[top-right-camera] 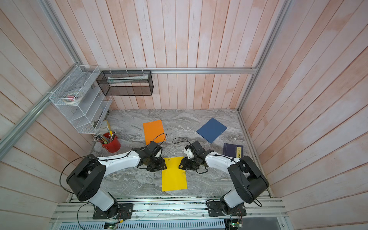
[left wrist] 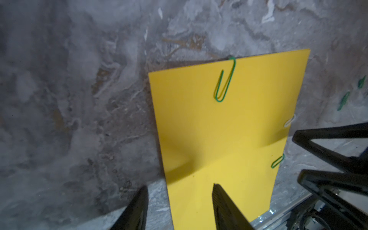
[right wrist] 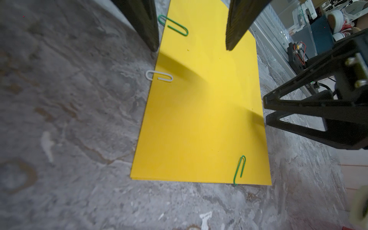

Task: Unclip the paperclips from the documents
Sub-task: Move the document to the center of the board, then pick up the document from the center of the board.

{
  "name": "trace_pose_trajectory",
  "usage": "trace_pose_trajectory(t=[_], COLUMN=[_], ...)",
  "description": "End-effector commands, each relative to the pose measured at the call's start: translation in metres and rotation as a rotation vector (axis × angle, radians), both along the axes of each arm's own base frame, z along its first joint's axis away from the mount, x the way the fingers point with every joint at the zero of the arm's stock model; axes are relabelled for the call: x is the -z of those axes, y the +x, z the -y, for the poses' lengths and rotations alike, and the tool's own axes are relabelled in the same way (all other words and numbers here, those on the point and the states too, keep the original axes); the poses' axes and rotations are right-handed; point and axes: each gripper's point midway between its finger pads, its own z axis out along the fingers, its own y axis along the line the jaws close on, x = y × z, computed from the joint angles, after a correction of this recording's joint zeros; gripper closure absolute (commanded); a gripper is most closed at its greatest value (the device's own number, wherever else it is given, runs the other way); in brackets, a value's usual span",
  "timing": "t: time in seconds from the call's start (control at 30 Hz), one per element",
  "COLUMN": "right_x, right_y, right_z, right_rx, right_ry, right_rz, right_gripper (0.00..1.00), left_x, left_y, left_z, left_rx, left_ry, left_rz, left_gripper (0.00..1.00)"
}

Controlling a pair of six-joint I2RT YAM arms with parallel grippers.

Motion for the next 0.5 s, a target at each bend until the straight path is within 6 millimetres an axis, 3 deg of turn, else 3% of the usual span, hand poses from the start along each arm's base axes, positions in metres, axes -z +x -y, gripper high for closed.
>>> trace_pose_trajectory(t=[0.0, 0.27, 0.47], right_x=[0.0111, 0.0165, 0.0191], right_y=[-0.0071, -0.0099, -0.0129], right_z=[0.0058, 0.0046, 0.0066], right_rx=[0.008, -0.002, -0.006], right_ry=[-0.043, -0.059, -0.079], right_rz=[-0.028, -0.039, -0.045], right_gripper=[0.47, 0.51, 0.51], left_x=[0.0079, 0.0118, 0.0144], left_y=[0.0058, 0.0076, 0.0068], left_z=[-0.0059, -0.0014, -0.0015], left_rx=[0.008, 0.021, 0.022], left_ry=[0.059, 0.059, 0.065], left_rz=[0.01, -0.006, -0.018], left_gripper=[0.49, 0.58, 0.58])
